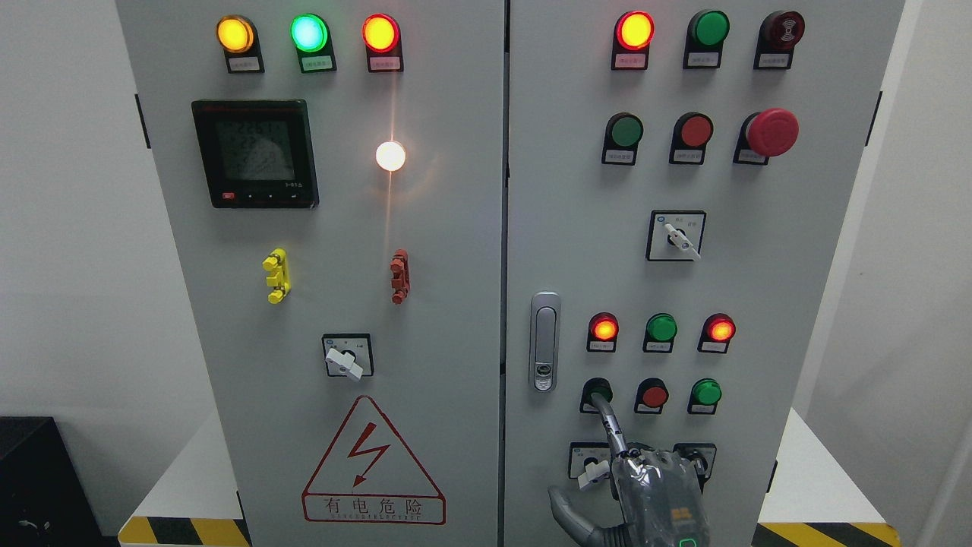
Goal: Press green start button
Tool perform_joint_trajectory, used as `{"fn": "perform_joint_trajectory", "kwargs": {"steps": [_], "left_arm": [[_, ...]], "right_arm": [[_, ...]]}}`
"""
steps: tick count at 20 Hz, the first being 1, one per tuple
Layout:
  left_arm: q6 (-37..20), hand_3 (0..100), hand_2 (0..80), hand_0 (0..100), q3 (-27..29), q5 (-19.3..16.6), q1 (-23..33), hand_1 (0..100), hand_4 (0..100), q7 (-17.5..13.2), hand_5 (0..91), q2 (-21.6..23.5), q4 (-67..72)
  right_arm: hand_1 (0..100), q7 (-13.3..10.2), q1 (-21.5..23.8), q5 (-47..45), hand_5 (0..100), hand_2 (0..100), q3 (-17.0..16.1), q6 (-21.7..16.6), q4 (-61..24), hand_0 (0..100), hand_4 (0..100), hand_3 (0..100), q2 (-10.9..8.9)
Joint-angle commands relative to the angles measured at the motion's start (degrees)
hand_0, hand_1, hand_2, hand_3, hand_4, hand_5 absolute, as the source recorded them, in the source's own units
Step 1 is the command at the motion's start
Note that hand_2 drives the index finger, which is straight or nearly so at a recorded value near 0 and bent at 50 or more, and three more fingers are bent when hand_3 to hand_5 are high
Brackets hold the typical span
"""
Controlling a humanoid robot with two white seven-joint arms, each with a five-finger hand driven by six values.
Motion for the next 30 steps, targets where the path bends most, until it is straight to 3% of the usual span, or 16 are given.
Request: {"fn": "perform_joint_trajectory", "kwargs": {"steps": [1, 14, 18, 24, 30], "left_arm": [[0.0, 0, 0.0, 12, 0.0, 0.0, -1.3, 56, 0, 0.0, 0.0, 0.0, -1.6], [0.0, 0, 0.0, 12, 0.0, 0.0, -1.3, 56, 0, 0.0, 0.0, 0.0, -1.6], [0.0, 0, 0.0, 12, 0.0, 0.0, -1.3, 56, 0, 0.0, 0.0, 0.0, -1.6], [0.0, 0, 0.0, 12, 0.0, 0.0, -1.3, 56, 0, 0.0, 0.0, 0.0, -1.6], [0.0, 0, 0.0, 12, 0.0, 0.0, -1.3, 56, 0, 0.0, 0.0, 0.0, -1.6]], "right_arm": [[32, 0.3, -0.4, 0.0, 100, 0, 0.2, 0.5, 1.6, 21, 91, 97, 0.05], [32, 0.2, 0.1, -1.1, 100, 0, 0.3, 0.3, -0.6, 22, 90, 97, 0.22], [32, 0.3, 1.0, -3.2, 100, 0, 0.4, -0.4, -3.1, 27, 90, 96, 0.22], [33, 0.3, 4.0, -7.0, 99, 0, 1.2, -1.2, -7.6, 34, 87, 92, 0.22], [36, 0.3, 7.8, -14.7, 92, 1, 1.3, -2.6, -12.3, 31, 83, 87, 0.22]]}}
